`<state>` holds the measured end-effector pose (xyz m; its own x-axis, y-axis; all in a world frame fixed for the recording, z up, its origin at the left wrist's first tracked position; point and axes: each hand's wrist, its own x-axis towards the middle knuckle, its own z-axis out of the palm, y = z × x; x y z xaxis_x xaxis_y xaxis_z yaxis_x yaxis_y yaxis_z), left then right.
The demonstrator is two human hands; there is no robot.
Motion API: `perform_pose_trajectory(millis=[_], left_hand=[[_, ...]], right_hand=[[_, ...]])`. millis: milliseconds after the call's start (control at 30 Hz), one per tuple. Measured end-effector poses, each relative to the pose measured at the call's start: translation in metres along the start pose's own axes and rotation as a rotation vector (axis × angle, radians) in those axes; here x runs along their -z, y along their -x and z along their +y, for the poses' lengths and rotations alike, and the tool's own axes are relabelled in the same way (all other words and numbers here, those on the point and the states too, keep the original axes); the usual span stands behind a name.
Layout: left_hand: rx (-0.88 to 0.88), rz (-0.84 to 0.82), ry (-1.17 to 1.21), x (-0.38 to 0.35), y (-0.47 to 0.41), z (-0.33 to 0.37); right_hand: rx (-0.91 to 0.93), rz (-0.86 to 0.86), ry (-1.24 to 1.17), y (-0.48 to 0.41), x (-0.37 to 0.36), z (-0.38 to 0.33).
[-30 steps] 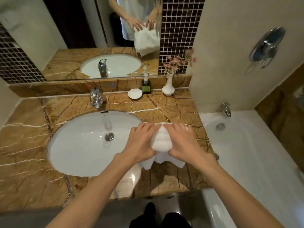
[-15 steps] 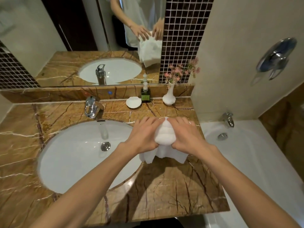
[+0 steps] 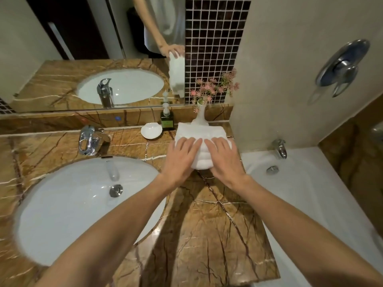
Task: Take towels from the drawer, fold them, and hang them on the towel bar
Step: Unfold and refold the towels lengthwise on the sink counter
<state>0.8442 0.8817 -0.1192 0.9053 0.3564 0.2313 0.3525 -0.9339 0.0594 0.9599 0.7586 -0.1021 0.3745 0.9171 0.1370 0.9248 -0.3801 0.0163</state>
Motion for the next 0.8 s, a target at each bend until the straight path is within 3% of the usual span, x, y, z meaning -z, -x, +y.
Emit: perform_pose_trajectory(millis=[233,467,633,800], left_hand=[[-0.075,-0.099,0.020,-0.050,0.067,0.014],[-0.139,-0.158,0.012,-0.057,0.102,0.029],[-0.093,-0.096,0.054,-0.040,0.088,0.030],[-0.005,-0.202,0.045,-0.030,0.053,0.029]], right_hand=[[0.057,-0.111,0.050,0.059,-0.046,-0.017],[0.075,-0.226,0.101,0.095,-0.059,-0.026],[0.146,-0.143,0.039,0.094,-0.053,-0.012],[0.157,-0.172,0.043,0.065,-0.039,-0.004]])
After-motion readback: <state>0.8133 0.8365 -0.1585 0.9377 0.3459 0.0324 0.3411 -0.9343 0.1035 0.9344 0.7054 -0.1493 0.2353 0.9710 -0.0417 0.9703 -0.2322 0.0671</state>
